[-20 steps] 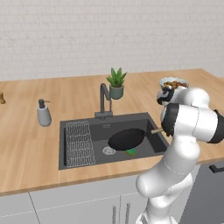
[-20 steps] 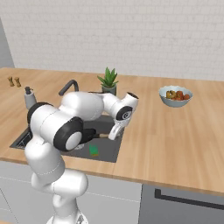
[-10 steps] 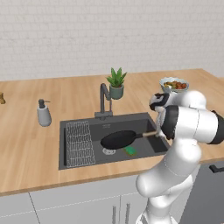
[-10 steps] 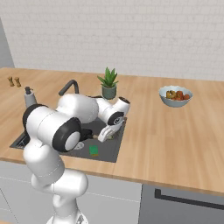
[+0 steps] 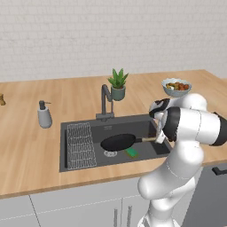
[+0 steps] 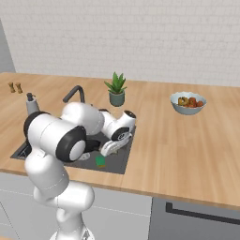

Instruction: Pick the pan and sponge and place them into the sink. Then turn on the water.

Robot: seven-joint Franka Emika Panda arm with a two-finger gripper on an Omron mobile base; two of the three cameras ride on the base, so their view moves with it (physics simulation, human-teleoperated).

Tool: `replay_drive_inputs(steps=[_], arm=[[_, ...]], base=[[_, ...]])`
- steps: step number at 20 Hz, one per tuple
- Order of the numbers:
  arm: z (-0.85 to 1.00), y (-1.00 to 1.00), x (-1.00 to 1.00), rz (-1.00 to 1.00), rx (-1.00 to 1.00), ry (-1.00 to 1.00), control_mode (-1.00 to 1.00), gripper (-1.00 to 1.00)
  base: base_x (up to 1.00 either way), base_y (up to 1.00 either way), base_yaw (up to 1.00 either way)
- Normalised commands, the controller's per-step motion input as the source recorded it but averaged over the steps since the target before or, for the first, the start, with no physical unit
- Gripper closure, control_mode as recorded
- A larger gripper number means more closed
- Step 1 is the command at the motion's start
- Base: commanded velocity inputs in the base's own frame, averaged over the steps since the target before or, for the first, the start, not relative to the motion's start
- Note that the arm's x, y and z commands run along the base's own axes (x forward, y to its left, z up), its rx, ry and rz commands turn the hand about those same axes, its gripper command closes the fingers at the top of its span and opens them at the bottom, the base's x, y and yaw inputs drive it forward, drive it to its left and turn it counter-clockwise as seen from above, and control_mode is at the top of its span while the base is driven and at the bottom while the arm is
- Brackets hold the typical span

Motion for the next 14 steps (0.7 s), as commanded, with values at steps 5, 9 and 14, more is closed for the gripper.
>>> replay_drive_inputs(steps=[5, 9, 14], arm=[[-0.26, 0.28, 0.07, 0.0, 0.0, 0.0, -1.0, 1.0], [-0.21, 0.03, 0.2, 0.0, 0.0, 0.0, -1.0, 1.0], [-0.25, 0.0, 0.21, 0.0, 0.0, 0.0, -1.0, 1.0]], base=[[0.0, 0.0, 0.0], [0.0, 0.0, 0.0], [0.0, 0.0, 0.0]])
